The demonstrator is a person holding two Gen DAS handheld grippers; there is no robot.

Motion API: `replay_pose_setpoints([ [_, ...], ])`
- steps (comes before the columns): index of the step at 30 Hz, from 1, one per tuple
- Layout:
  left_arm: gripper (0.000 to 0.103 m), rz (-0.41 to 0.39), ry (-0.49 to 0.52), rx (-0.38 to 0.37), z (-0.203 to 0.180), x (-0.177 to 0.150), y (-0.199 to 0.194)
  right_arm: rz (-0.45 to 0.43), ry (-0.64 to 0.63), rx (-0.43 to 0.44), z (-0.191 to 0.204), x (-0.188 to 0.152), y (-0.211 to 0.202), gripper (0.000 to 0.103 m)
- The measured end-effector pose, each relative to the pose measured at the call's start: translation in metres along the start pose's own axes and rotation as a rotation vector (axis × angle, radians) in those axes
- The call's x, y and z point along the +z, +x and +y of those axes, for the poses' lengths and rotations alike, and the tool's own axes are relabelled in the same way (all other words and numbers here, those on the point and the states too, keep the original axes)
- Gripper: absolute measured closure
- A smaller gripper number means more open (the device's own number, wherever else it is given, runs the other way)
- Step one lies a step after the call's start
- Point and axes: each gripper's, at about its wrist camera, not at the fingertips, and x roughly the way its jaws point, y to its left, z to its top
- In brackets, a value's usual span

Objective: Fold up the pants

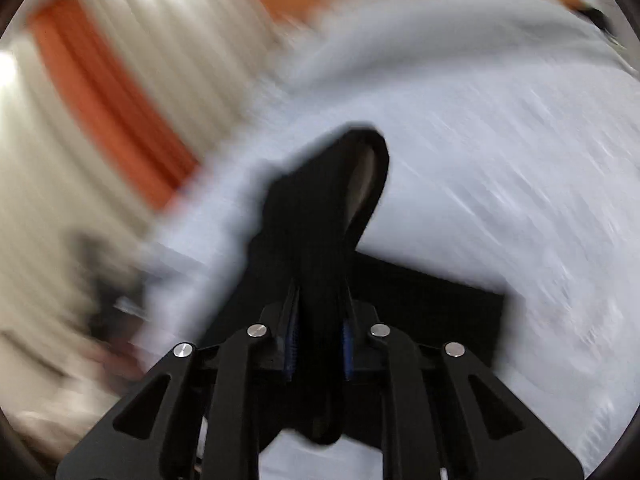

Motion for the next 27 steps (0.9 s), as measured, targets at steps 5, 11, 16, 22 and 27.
replay_pose_setpoints([
  [5, 0.016, 0.118, 0.018, -0.052, -0.015, -0.016, 0.024, -0.122, 0.05, -0.04, -0.032, -0.011, -0.037, 0.071],
  [11, 0.016, 0.222, 0.066, -0.067, -0.038, -0.041, 0.049, -0.087, 0.112, -0.016, -0.03, -0.02, -0.038, 0.034],
  [16, 0.016, 0.339, 0.036, -0.086, -0.039, -0.062, 0.071, -0.046, 0.055, -0.084, -0.005, -0.027, -0.014, 0.012],
  [22, 0.015, 0.352, 0.075, -0.058, -0.046, -0.075, 0.084, 0.046, 0.13, -0.049, -0.006, -0.033, 0.028, 0.007],
  [27, 0.015, 0.332, 0.099, -0.025, -0.055, -0.076, 0.085, 0.035, 0.153, -0.047, -0.006, -0.032, 0.028, 0.005],
])
